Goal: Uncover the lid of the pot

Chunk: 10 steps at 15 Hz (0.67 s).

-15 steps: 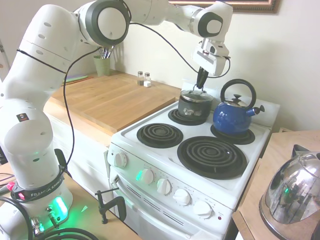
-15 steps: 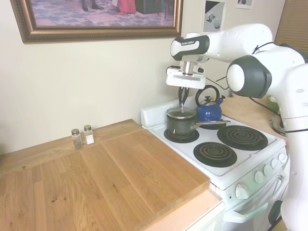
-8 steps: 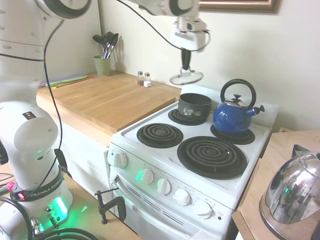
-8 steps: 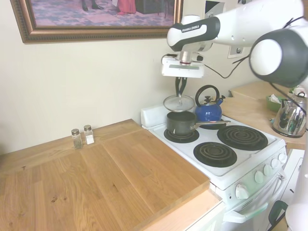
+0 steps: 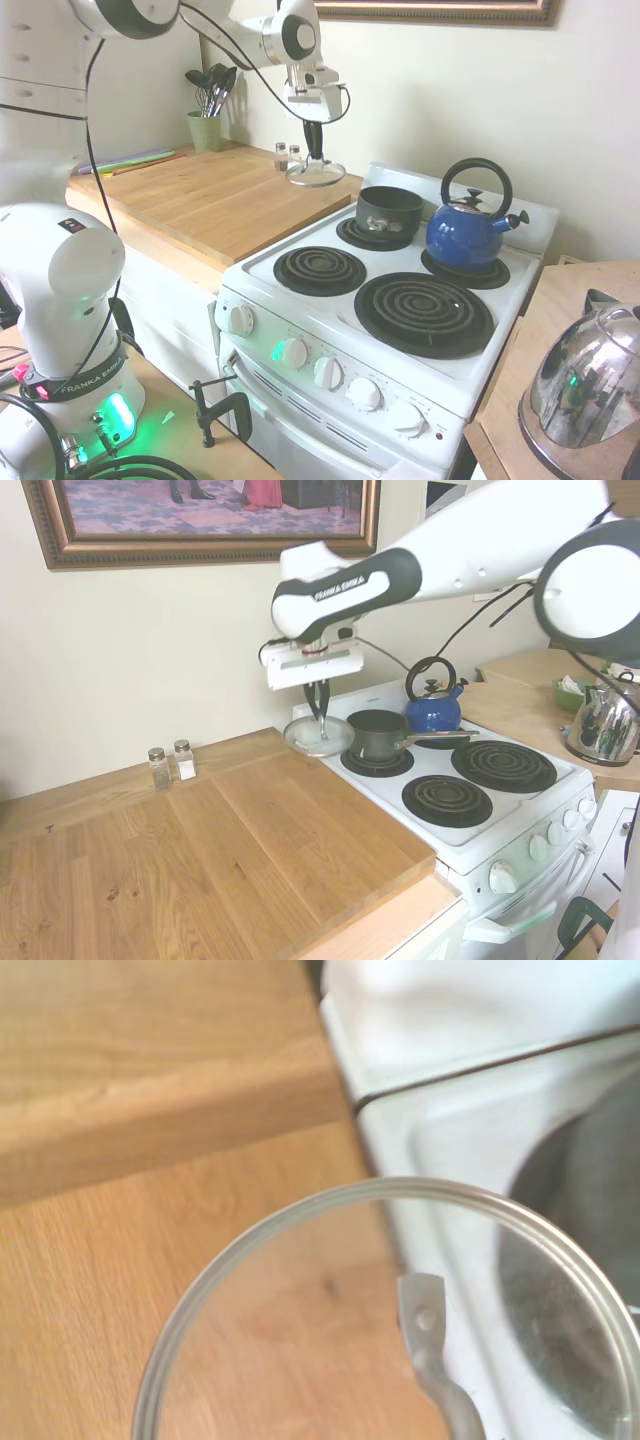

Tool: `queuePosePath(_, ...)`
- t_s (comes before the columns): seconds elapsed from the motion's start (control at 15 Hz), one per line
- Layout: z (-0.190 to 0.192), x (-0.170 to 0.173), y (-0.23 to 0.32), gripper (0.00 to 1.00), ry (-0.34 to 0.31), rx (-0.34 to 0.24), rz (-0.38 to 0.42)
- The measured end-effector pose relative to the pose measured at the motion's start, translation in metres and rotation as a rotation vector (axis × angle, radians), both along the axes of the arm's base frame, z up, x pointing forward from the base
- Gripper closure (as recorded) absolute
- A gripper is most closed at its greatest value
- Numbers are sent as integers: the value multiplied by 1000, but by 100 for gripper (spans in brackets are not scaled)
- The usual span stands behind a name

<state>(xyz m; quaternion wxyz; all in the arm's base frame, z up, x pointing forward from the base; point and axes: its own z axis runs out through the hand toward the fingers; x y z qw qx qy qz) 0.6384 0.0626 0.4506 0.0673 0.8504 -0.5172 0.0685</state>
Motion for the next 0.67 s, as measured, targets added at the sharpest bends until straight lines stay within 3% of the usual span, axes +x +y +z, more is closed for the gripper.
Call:
queuePosePath(0.27,-52,25,40,100,40,-59,30)
queuePosePath(0.47,-63,38,54,100,59,-88,33)
queuePosePath(0.53,-63,40,54,0,66,-90,29)
queuePosePath(0.67,-63,44,54,0,80,-94,22)
